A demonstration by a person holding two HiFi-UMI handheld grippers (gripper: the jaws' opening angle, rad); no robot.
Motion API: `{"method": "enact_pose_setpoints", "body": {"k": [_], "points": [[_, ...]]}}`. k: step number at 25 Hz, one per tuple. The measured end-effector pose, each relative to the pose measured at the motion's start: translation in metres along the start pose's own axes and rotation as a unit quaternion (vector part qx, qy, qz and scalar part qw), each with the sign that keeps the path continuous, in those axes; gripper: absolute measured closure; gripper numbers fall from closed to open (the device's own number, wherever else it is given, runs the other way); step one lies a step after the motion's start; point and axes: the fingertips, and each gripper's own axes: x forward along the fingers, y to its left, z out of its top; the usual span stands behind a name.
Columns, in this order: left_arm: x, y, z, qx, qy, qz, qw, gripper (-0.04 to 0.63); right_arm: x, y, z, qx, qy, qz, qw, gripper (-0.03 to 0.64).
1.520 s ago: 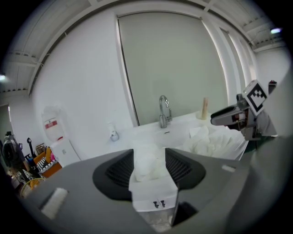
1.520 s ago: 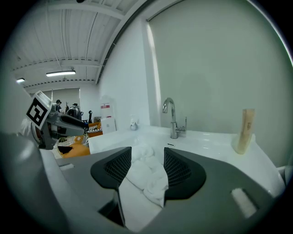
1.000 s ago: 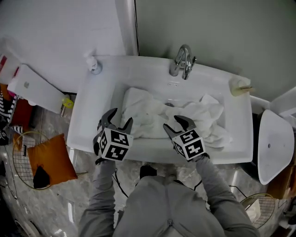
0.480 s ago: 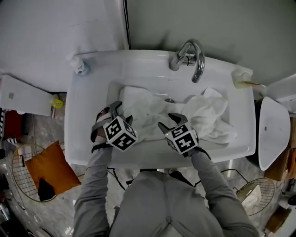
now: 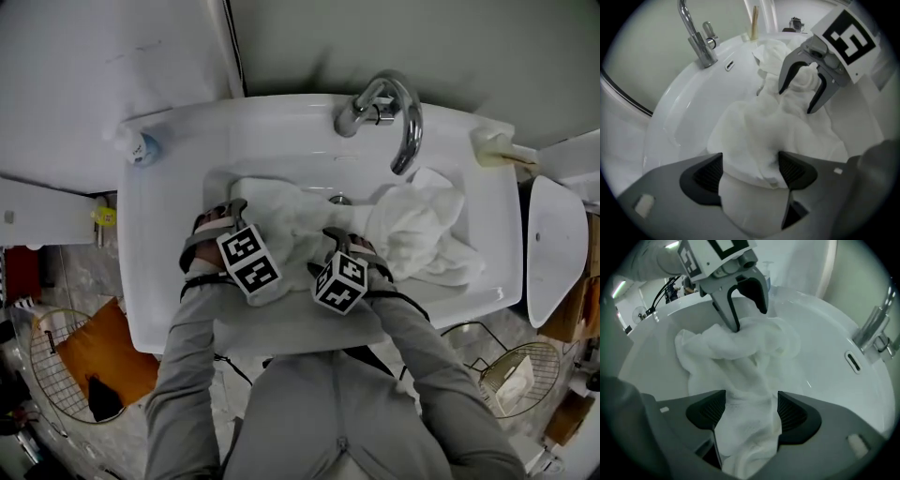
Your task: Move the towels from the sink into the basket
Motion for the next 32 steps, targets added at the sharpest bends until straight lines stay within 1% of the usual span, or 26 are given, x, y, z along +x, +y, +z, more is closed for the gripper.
{"method": "enact_pose_setpoints", "body": {"k": [2,4,9,11,13,16,21,24,27,29,32], "points": [[0.005,0.001,0.000,0.010,0.006,-0.009,0.9999,0.184,0.008,-0.004,0.000,-0.021,0.008,0.002,1.000,0.282],[0.010,0.001,0.000,0.020,0.011,-0.019,0.9995,0.178,0.014,-0.006,0.001,-0.026,0.015,0.016,0.999,0.270],[0.022,-0.003,0.000,0.042,0.022,-0.042,0.9980,0.178,0.026,-0.008,-0.003,-0.009,0.033,0.084,0.996,0.237],[0.025,-0.004,0.001,0.045,0.026,-0.051,0.9973,0.179,0.031,-0.005,-0.008,-0.010,0.050,0.111,0.993,0.229],[0.028,-0.005,0.002,0.049,0.029,-0.061,0.9965,0.179,0.033,-0.002,-0.009,-0.013,0.061,0.128,0.990,0.224],[0.032,-0.005,0.002,0.053,0.027,-0.074,0.9955,0.179,0.033,-0.002,-0.008,-0.012,0.063,0.135,0.989,0.224],[0.036,-0.007,0.003,0.057,0.035,-0.092,0.9936,0.183,0.034,-0.003,-0.009,-0.008,0.060,0.133,0.989,0.225],[0.037,-0.009,0.003,0.057,0.040,-0.100,0.9925,0.203,0.034,-0.003,-0.008,-0.009,0.067,0.131,0.989,0.230],[0.036,-0.011,0.003,0.059,0.044,-0.100,0.9923,0.232,0.033,0.000,-0.008,-0.014,0.071,0.133,0.988,0.254],[0.035,-0.012,0.002,0.061,0.046,-0.097,0.9924,0.250,0.032,0.002,-0.007,-0.019,0.071,0.136,0.988,0.297],[0.034,-0.012,0.002,0.073,0.054,-0.086,0.9921,0.295,0.029,0.009,-0.007,-0.031,0.072,0.139,0.987,0.382]]}}
